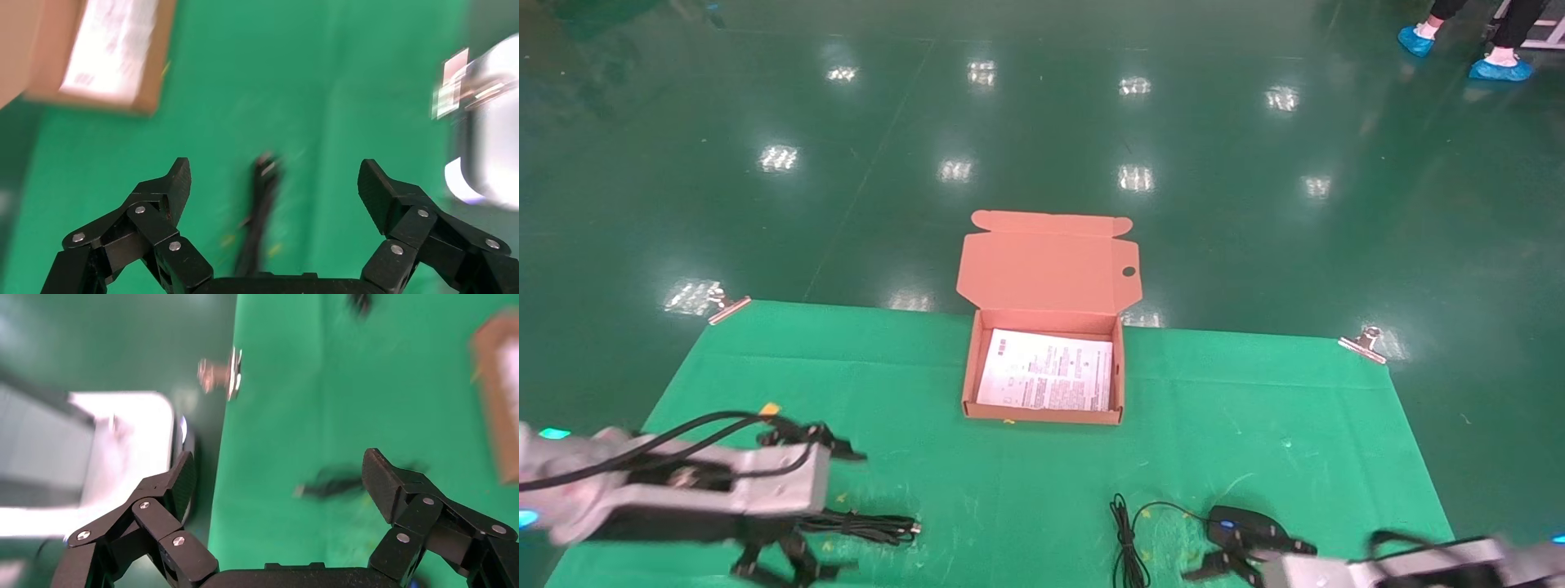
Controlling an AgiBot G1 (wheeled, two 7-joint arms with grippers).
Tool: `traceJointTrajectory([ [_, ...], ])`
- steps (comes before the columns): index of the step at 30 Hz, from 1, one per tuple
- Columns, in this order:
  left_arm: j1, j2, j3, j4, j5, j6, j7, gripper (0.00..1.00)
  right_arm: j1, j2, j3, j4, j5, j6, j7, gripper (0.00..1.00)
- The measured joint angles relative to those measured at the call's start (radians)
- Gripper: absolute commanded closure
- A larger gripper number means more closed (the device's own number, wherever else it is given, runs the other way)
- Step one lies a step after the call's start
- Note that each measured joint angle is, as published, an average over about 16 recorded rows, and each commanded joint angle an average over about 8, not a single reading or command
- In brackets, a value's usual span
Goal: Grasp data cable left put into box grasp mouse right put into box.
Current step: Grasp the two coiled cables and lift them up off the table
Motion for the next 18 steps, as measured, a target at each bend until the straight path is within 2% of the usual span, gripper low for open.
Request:
traceJointTrajectory([
  [9, 0.033, 0.084, 0.087, 0.005, 0.309, -0.130, -0.057, 0.00, 0.061, -0.112, -0.131, -0.100, -0.263, 0.046, 0.090, 0.00],
  [18, 0.041, 0.164, 0.132, 0.096, 0.453, -0.164, -0.138, 0.00, 0.091, -0.243, -0.185, -0.296, -0.417, 0.142, 0.160, 0.00],
])
